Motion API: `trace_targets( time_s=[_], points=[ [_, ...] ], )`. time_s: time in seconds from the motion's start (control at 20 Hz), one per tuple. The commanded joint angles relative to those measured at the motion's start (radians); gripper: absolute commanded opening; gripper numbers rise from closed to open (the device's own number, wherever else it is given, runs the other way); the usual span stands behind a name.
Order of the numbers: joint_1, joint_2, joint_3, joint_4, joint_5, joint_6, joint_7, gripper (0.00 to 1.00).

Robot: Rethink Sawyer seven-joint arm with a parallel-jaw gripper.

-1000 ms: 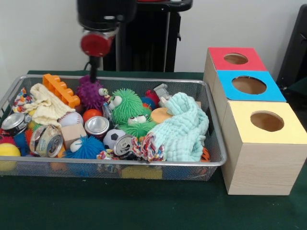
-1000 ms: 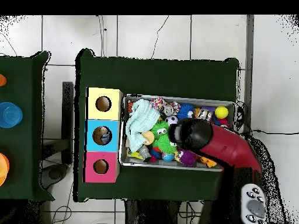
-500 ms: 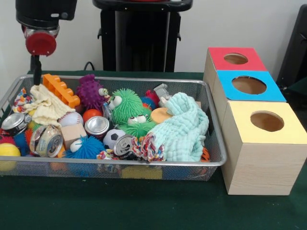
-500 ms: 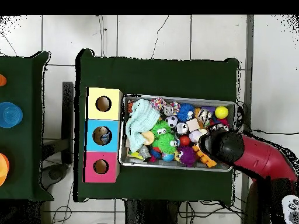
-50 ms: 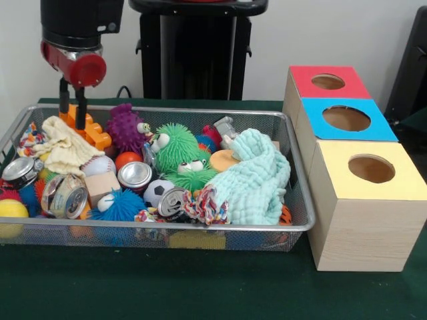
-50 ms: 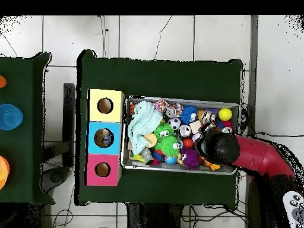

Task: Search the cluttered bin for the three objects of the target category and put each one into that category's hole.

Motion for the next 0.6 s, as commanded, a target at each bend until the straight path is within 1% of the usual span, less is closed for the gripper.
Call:
trace_targets(
  time_s=[0.05,0.3,0.4,0.45,0.6],
  points=[
    [-0.066,0.004,0.227,0.114,-0.081,-0.014,-0.317,1.0],
    [-0.104,-0.002,0.271,0.122,-0.092,0.012,-0.316,1.0],
    [-0.133,0.01,0.295,0.121,-0.089,0.028,-0.319,1.0],
    [-0.145,0.016,0.305,0.116,-0.094,0.036,-0.326,1.0],
    [-0.203,0.03,0.36,0.098,-0.107,0.08,-0.401,1.0]
  ],
)
